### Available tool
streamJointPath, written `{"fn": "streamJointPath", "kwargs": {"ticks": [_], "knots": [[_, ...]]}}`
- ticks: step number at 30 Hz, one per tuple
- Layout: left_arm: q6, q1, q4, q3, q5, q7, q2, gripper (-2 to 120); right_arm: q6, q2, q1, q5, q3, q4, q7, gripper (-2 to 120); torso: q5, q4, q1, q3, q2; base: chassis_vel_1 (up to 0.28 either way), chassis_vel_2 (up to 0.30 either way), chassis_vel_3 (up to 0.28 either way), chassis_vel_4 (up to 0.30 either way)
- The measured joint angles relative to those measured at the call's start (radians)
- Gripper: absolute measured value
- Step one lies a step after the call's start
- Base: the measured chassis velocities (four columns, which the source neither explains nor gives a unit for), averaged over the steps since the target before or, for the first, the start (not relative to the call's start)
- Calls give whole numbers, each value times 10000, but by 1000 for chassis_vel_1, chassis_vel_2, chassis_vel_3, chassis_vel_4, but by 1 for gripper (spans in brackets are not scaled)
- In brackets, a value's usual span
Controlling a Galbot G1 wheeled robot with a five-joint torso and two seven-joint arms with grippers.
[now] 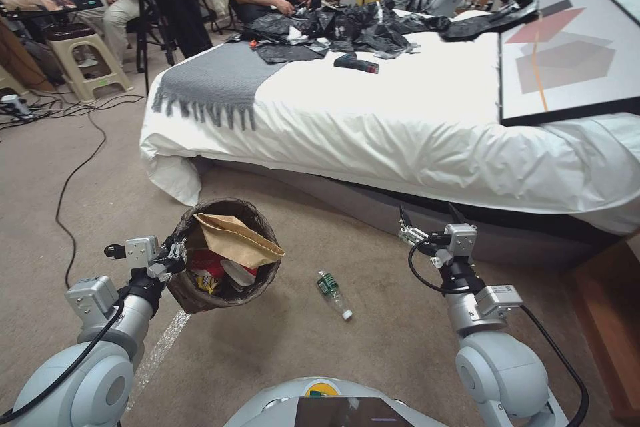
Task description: Pick up the trash bin, then pick up the garbage from the floor and place it into the trash bin.
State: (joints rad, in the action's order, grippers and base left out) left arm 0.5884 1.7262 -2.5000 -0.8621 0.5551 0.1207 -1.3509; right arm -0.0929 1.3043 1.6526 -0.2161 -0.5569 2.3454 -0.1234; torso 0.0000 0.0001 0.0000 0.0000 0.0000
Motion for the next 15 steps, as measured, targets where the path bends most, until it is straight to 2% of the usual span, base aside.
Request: {"fn": "streamJointPath", "kwargs": {"ticks": [9,15], "knots": [[-303,141,0,-12,-94,14,-13,8,-613,-510,-483,-195,498,-291,0,100,1,-4,0,0,0,0,0,0,0],[-361,223,0,-33,-109,28,42,8,-1419,-1531,-1733,-755,1559,-1380,-59,100,3,1,0,0,0,0,0,0,0]]}}
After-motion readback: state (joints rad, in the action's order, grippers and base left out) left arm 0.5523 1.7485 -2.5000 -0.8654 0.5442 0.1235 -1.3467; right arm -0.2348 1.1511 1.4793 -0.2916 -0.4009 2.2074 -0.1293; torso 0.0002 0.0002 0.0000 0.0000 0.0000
